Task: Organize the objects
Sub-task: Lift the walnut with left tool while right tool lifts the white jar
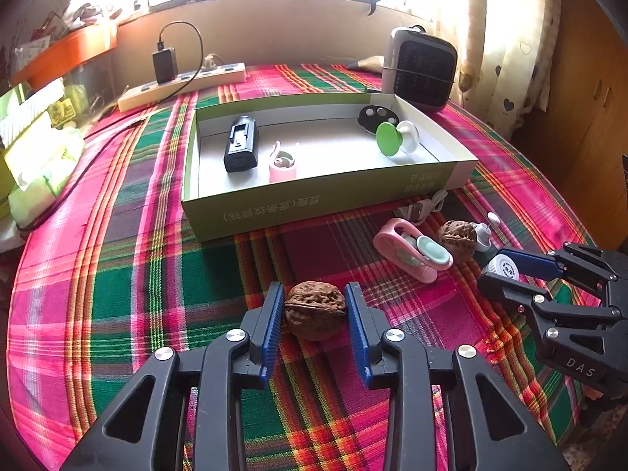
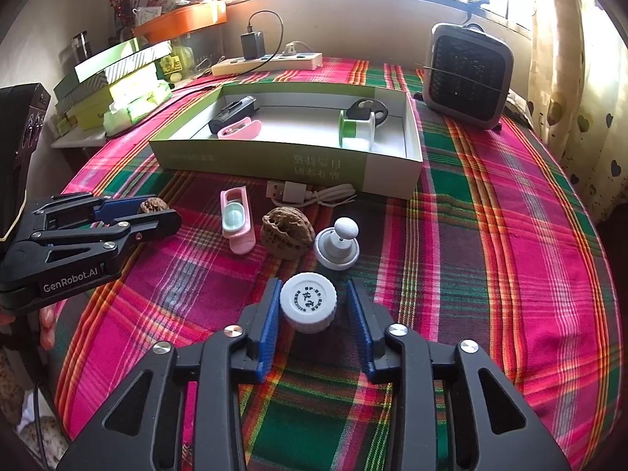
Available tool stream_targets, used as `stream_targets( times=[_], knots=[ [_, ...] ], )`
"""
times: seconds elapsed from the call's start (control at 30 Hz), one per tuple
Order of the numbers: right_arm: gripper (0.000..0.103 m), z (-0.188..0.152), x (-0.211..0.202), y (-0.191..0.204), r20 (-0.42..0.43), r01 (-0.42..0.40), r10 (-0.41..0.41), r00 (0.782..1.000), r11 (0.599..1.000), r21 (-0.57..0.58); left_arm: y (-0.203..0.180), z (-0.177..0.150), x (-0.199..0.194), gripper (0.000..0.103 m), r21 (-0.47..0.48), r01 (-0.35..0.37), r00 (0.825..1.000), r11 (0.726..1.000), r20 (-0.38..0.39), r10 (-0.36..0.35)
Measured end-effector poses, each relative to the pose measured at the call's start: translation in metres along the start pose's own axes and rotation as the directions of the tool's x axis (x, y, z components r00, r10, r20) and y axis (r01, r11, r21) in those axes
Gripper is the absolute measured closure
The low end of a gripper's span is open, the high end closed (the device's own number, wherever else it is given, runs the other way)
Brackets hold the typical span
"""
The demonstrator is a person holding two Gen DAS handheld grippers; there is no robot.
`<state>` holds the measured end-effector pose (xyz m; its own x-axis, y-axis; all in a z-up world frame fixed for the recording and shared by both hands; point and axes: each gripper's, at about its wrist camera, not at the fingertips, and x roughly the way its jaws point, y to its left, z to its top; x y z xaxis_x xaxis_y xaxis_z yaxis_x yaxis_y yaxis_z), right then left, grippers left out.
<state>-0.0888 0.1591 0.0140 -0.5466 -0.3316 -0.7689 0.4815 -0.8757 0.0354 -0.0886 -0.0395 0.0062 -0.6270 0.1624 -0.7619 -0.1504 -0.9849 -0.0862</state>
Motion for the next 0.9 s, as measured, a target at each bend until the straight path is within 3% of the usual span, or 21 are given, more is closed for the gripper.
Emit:
stream_targets(
  times=[0.2,0.9],
  knots=[
    [0.074,-0.0001,-0.0003,-0.0008,0.002,0.000,0.000,1.000,1.000,0.006,0.0013,0.0003,-0.0001,0.074,0.000,-0.002,1.000,1.000,0.000,0.002],
    [0.074,0.0001,-0.0002,-0.0015,0.001,-0.002,0.002,1.000,1.000,0.008,0.0011,0.0002,-0.0007,0.074,0.000,-0.002,1.000,1.000,-0.001,0.002]
  ],
)
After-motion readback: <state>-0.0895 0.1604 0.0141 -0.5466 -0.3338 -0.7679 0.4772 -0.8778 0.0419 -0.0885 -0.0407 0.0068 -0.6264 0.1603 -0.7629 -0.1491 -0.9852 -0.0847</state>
